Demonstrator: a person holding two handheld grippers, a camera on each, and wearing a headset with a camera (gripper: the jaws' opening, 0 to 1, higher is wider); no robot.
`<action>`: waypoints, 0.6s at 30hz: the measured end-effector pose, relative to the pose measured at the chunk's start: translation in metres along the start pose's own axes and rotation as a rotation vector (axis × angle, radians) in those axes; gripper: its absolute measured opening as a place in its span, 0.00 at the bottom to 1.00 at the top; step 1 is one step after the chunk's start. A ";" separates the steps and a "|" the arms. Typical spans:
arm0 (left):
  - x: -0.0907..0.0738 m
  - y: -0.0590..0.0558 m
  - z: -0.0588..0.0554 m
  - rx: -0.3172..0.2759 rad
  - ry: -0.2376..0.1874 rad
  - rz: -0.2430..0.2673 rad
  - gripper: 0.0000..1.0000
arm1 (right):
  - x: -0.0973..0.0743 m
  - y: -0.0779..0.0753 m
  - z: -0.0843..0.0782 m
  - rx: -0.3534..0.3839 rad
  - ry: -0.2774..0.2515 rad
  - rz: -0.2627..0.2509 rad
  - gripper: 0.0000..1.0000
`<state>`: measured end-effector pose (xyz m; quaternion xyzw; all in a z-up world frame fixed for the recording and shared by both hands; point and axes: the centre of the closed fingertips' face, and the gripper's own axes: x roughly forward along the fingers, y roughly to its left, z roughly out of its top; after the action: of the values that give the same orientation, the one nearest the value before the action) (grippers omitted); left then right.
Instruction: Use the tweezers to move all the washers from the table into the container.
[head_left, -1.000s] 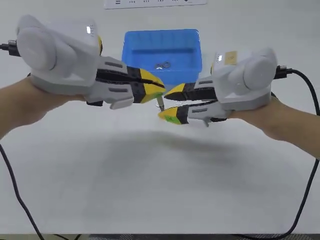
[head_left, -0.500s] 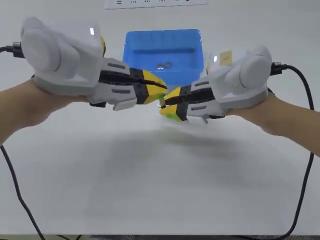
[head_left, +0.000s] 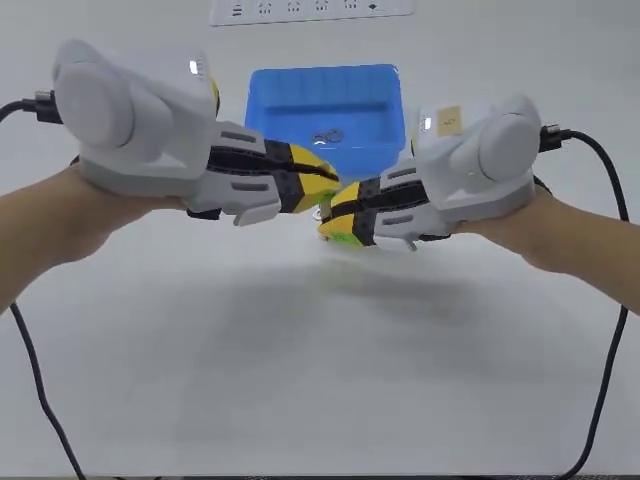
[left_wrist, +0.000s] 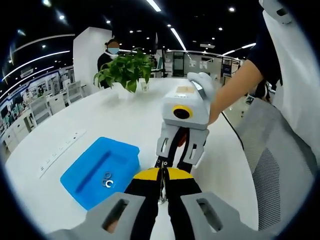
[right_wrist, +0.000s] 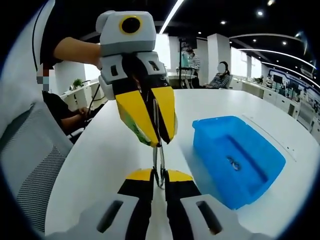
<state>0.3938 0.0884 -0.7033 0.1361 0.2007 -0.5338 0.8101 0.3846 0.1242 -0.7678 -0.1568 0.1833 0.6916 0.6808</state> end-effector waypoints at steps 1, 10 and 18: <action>-0.001 0.000 0.001 -0.004 -0.001 0.003 0.07 | 0.000 0.000 0.000 0.000 0.000 -0.001 0.09; -0.011 -0.004 0.000 0.000 0.000 0.011 0.18 | -0.004 -0.002 0.008 0.001 -0.012 -0.016 0.09; -0.024 0.003 0.002 -0.002 -0.023 0.089 0.35 | -0.009 0.004 0.017 -0.010 -0.010 -0.014 0.09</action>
<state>0.3889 0.1080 -0.6904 0.1380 0.1854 -0.4985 0.8355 0.3813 0.1243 -0.7484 -0.1579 0.1754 0.6884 0.6858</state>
